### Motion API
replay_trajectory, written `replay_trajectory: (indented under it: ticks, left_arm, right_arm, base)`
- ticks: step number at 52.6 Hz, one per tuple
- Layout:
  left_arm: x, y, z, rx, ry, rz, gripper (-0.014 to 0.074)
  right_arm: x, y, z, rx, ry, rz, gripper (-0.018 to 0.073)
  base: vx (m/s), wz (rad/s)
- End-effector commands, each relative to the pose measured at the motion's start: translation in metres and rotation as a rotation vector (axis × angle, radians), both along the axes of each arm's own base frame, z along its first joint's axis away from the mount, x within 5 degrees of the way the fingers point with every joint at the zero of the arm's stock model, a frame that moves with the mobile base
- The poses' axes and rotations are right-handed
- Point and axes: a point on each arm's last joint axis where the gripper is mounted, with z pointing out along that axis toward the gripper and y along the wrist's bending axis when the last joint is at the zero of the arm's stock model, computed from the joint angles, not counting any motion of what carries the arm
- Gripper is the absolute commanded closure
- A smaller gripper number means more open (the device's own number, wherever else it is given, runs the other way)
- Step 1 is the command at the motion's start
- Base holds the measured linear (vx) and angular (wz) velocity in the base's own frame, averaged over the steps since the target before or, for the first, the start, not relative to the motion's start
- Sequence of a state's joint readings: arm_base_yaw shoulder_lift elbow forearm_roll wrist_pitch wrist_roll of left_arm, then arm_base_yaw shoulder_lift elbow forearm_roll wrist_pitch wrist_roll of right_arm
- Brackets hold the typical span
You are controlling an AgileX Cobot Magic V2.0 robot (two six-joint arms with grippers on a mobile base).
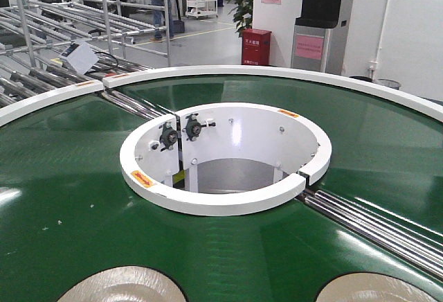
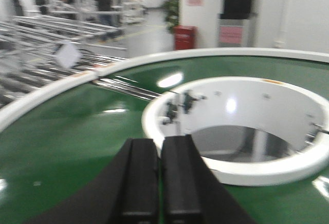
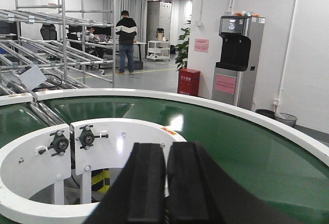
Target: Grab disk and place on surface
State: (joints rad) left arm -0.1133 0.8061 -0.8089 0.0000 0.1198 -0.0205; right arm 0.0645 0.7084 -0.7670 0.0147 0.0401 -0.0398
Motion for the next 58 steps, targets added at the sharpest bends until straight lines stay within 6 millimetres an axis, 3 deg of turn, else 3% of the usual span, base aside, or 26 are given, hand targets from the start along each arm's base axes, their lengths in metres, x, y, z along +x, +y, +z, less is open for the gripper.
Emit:
replay_trajectory:
  ticks: [1, 16, 24, 41, 49, 58]
  left_arm:
    - [-0.005, -0.012, 0.018, -0.030, -0.095, -0.072, 0.0269]
    - [-0.007, -0.021, 0.019, 0.076, -0.124, -0.125, 0.0139]
    - [-0.007, -0.021, 0.019, 0.076, -0.124, -0.125, 0.0112]
    - [-0.007, -0.021, 0.016, -0.003, -0.074, -0.128, 0.0113]
    - [-0.005, -0.021, 0.008, -0.061, 0.084, -0.124, 0.0113]
    - [0.015, -0.028, 0.005, -0.073, 0.250, -0.132, 0.0113]
  right_arm:
    - [-0.004, 0.003, 0.018, -0.005, -0.108, 0.017, 0.0279]
    - [-0.004, 0.009, 0.017, -0.003, -0.103, 0.061, -0.0046]
    - [-0.004, 0.009, 0.017, -0.003, -0.103, 0.061, -0.0139]
    - [-0.003, 0.009, 0.013, 0.077, -0.043, 0.075, -0.0041]
    - [0.007, 0.013, 0.003, 0.160, 0.181, 0.099, 0.0044]
    - [0.040, 0.023, -0.012, 0.188, 0.479, 0.131, 0.0094]
  base:
    - [0.00, 0.00]
    - [0.00, 0.00]
    - [0.00, 0.00]
    - [0.00, 0.00]
    - [0.00, 0.00]
    - [0.00, 0.00]
